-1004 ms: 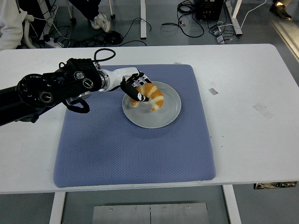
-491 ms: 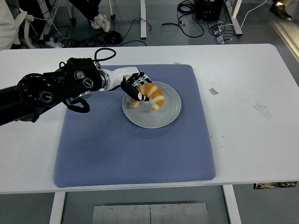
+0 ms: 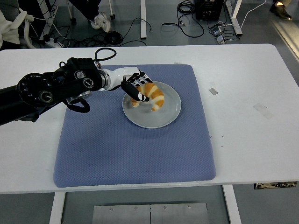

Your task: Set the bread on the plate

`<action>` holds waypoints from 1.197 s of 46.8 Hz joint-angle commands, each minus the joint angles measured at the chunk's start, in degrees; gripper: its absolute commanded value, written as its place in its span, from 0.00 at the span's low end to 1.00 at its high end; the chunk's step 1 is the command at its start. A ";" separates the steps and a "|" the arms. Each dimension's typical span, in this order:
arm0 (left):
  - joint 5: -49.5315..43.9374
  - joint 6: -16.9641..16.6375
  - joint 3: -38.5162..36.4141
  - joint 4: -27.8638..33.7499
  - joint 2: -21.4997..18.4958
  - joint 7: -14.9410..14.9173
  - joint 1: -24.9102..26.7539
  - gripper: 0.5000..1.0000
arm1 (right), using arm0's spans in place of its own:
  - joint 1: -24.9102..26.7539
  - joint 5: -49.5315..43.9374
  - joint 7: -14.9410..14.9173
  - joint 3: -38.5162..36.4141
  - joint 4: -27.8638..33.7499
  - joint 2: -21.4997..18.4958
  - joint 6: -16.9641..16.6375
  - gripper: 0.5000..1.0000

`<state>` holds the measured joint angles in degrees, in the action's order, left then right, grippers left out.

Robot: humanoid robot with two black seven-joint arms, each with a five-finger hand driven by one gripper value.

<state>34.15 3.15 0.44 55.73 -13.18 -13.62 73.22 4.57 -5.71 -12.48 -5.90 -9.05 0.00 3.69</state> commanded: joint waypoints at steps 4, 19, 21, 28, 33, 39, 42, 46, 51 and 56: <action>-0.04 0.11 0.00 0.00 0.00 0.00 0.08 0.66 | 0.00 0.00 0.00 -0.07 0.00 0.00 0.00 1.00; -0.22 0.11 0.09 0.08 -0.09 0.17 0.78 0.94 | 0.09 0.00 0.00 -0.08 0.00 0.00 0.00 1.00; -0.22 0.11 0.27 0.17 -0.18 0.17 0.96 0.95 | 0.00 0.00 0.00 0.01 0.00 0.00 0.00 1.00; -0.31 0.37 0.62 0.79 -0.88 0.26 2.45 0.95 | 0.00 0.00 0.00 0.01 0.00 0.00 0.00 1.00; -2.32 0.37 0.62 0.70 -1.84 0.26 3.77 0.96 | 0.00 0.00 0.00 -0.07 0.00 0.00 0.00 1.00; -4.44 0.28 0.62 0.70 -3.78 0.17 5.70 0.97 | 0.00 0.00 0.00 0.01 0.00 0.00 0.00 1.00; -4.61 0.20 0.71 0.61 -4.74 0.17 6.15 0.97 | 0.00 0.00 0.00 0.01 0.00 0.00 0.00 1.00; -6.89 0.11 1.58 0.17 -5.71 0.17 6.23 0.97 | 0.00 0.00 0.00 0.01 0.00 0.00 0.00 1.00; -11.99 -0.07 2.46 -0.09 -7.56 0.17 6.23 0.97 | 0.00 0.00 0.00 -0.08 0.00 0.00 0.00 1.00; -15.77 -0.07 3.51 -0.97 -9.67 0.17 6.15 0.97 | 0.00 0.00 0.00 0.01 0.00 0.00 0.00 1.00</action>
<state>20.23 3.07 3.19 55.41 -21.81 -13.45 79.46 4.58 -5.71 -12.49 -5.96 -9.05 0.00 3.69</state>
